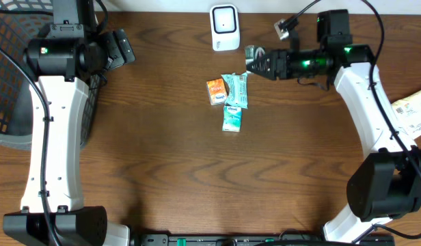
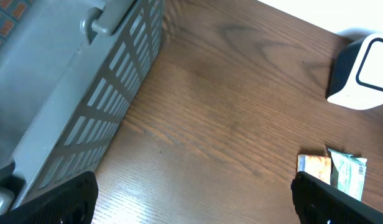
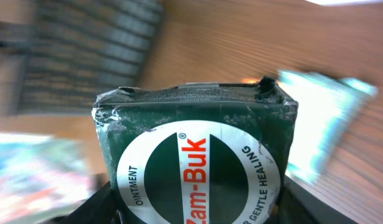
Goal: Scan the item barcode
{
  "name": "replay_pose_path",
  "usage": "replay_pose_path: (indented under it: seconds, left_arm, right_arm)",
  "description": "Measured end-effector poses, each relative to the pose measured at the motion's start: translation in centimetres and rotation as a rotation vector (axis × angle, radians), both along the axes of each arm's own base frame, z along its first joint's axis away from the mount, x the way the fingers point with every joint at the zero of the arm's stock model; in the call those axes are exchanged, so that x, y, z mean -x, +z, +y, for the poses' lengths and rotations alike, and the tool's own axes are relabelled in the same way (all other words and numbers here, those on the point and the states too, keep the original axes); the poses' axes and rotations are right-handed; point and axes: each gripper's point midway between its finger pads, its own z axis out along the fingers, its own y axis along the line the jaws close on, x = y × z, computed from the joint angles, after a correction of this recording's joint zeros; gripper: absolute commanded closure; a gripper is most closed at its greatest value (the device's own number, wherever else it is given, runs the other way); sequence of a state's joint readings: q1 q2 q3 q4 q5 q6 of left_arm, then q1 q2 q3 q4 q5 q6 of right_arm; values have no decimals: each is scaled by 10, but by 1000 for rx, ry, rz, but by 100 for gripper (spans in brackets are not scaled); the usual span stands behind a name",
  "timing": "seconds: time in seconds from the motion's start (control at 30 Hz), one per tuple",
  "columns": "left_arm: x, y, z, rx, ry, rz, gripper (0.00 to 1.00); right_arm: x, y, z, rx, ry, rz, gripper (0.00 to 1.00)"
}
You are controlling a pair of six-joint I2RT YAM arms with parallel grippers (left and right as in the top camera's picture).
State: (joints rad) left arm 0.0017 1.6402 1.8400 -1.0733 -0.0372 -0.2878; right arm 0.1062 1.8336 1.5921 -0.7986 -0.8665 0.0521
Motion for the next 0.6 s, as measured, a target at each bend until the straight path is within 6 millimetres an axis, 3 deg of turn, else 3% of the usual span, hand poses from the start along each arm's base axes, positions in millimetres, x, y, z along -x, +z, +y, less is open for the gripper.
replay_pose_path:
  seconds: [0.1,0.23,0.33,0.53,0.6]
  left_arm:
    - [0,0,0,1,0,1,2]
    - [0,0,0,1,0,0,2]
    - [0,0,0,1,0,0,2]
    - [0,0,0,1,0,0,2]
    - [0,0,0,1,0,0,2]
  right_arm:
    - [4,-43,-15,194,-39,24,45]
    - [25,-104,-42,436,-48,84,43]
    - [37,-135,-66,579,-68,117,41]
    - [49,-170,-93,725,-90,128,29]
    - [53,-175,-96,743,-91,133,19]
